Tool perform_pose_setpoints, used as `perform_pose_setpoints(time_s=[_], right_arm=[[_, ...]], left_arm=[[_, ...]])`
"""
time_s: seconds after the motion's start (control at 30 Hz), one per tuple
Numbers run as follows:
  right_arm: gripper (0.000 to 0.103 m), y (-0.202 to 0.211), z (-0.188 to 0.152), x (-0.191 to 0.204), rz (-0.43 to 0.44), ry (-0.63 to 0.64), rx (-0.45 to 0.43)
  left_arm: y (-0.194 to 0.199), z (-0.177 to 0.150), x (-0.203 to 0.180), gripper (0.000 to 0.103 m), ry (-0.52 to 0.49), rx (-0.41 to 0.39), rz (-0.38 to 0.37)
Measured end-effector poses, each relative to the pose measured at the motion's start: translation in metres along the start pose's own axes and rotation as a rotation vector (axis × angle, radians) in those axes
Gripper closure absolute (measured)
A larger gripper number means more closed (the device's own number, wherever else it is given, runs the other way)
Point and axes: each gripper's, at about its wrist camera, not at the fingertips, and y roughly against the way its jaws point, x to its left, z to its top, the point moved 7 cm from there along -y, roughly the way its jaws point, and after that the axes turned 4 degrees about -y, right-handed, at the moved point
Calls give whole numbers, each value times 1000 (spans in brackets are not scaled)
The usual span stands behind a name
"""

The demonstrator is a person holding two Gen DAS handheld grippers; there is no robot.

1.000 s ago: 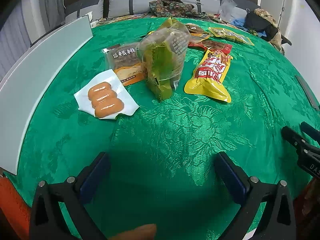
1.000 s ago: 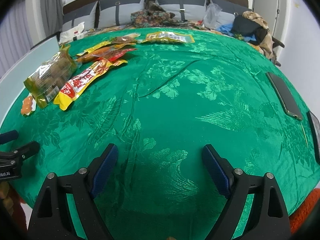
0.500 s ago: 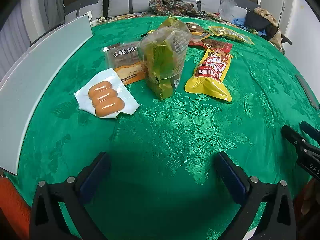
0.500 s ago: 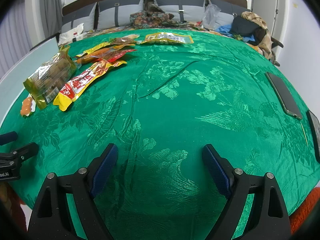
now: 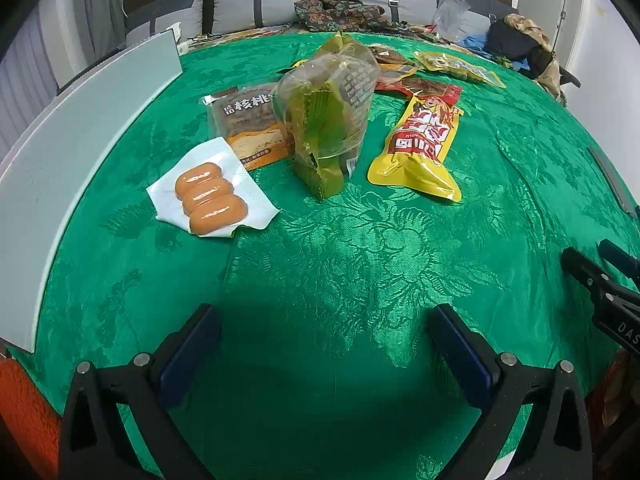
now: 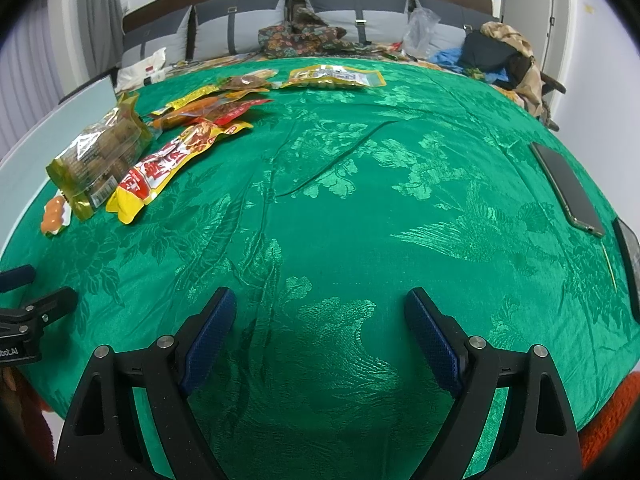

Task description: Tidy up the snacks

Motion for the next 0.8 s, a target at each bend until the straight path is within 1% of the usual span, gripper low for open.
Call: perform_pose_setpoints(time_s=[0.13, 0.23, 0.3, 0.33, 0.4, 0.43, 0.53, 0.57, 0.6, 0.7, 0.73, 0.8], right_arm=[[13, 0, 0, 0, 0, 0, 0], [13, 0, 0, 0, -1, -1, 0], [13, 0, 0, 0, -1, 0, 0], [13, 0, 0, 0, -1, 0, 0], [13, 0, 0, 0, -1, 0, 0], [13, 0, 0, 0, -1, 0, 0], [13, 0, 0, 0, -1, 0, -1], [13, 0, 0, 0, -2, 0, -1], [13, 0, 0, 0, -2, 0, -1], [13, 0, 0, -1, -5, -3, -3], [13, 0, 0, -1, -6, -4, -4], [13, 1, 1, -1, -7, -5, -3]], left_arm=[[0, 1, 3, 0, 5, 24, -23], [5, 4, 20, 0, 114, 13, -85], [10, 7, 43, 0, 253, -8, -159], [11, 8, 52, 0, 298, -15, -178], [11, 9, 63, 0, 342, -19, -189], [11, 10, 70, 0, 367, -20, -191], [9, 12, 90, 0, 412, -17, -159], [7, 16, 99, 0, 439, -14, -148], [4, 19, 104, 0, 445, -8, -143], [-8, 33, 102, 0, 425, 31, -137], [-19, 45, 99, 0, 387, 68, -99], [-28, 49, 93, 1, 348, 92, -50]])
